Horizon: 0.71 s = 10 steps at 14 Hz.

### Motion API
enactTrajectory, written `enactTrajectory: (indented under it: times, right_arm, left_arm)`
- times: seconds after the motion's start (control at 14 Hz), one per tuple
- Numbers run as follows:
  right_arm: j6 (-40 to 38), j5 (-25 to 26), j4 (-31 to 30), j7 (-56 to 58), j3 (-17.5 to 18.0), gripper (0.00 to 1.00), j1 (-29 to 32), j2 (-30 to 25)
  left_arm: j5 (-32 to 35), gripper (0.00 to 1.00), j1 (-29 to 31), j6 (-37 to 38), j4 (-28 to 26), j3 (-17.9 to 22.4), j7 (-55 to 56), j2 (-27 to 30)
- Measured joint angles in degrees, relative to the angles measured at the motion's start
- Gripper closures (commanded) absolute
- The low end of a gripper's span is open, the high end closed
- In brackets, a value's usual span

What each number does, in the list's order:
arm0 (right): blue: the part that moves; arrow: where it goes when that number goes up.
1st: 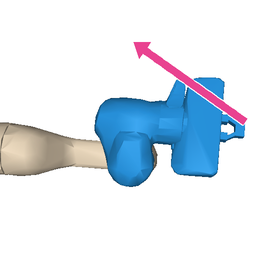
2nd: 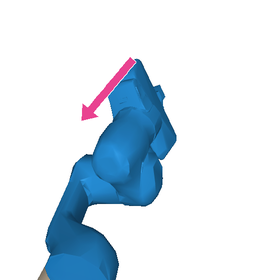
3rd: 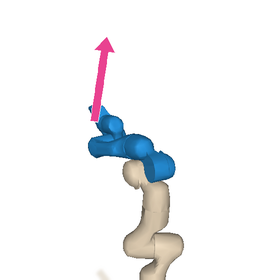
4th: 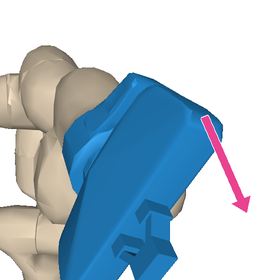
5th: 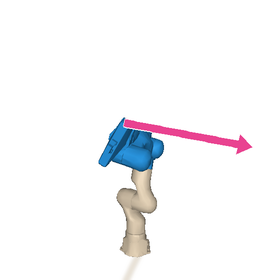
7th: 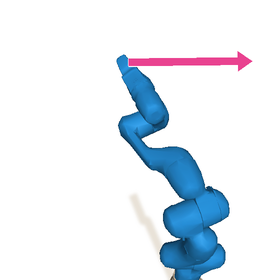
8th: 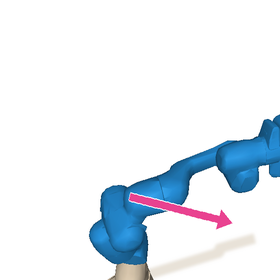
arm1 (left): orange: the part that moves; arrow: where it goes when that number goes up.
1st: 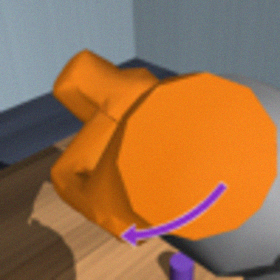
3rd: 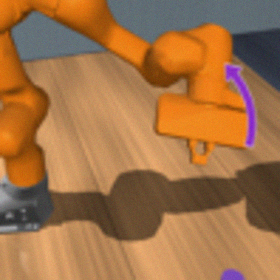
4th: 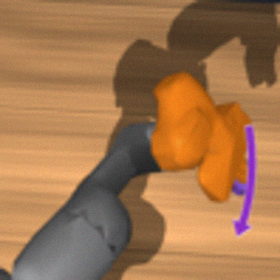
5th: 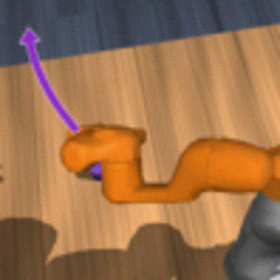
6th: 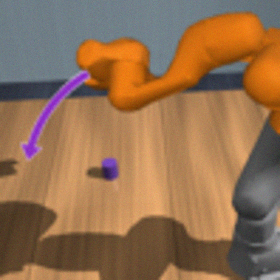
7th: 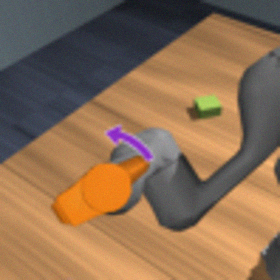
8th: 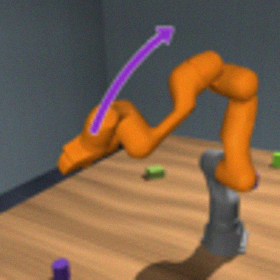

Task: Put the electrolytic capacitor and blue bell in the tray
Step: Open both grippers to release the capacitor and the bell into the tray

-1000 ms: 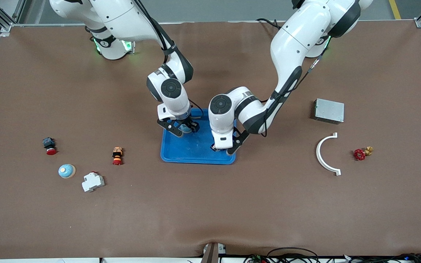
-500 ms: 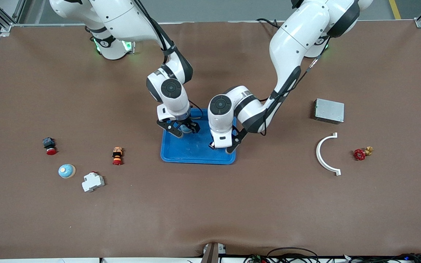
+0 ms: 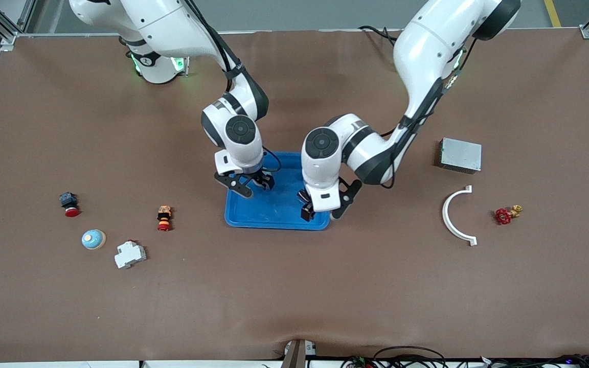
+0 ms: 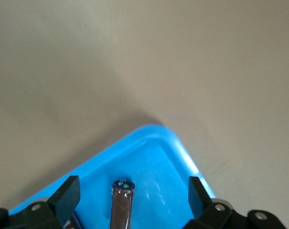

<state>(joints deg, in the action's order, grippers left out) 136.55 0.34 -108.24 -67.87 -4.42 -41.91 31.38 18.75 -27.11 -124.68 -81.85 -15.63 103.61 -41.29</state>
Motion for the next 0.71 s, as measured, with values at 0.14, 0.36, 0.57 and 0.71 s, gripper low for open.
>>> enactTrajectory:
  times: [0.14,0.36,0.57,0.71]
  right_arm:
    - [-3.47,0.02,0.74,4.86,-0.20,0.00,2.40,-1.86]
    - [-5.94,0.15,0.80,12.34,-0.71,0.00,6.89,-5.48]
    - [-8.14,0.47,0.78,25.18,-1.07,0.00,13.00,-8.88]
    - [-9.03,0.58,0.73,34.98,-1.23,0.00,18.02,-10.40]
  left_arm:
    - [-0.01,0.00,1.64,2.61,0.02,0.03,-1.24,3.51]
    - [-0.01,0.00,4.36,7.05,-0.04,0.09,-5.52,7.61]
    - [-0.01,0.00,8.00,10.89,-0.49,0.11,-14.15,11.11]
    - [-0.06,0.00,10.59,11.50,-2.09,0.11,-19.84,13.67]
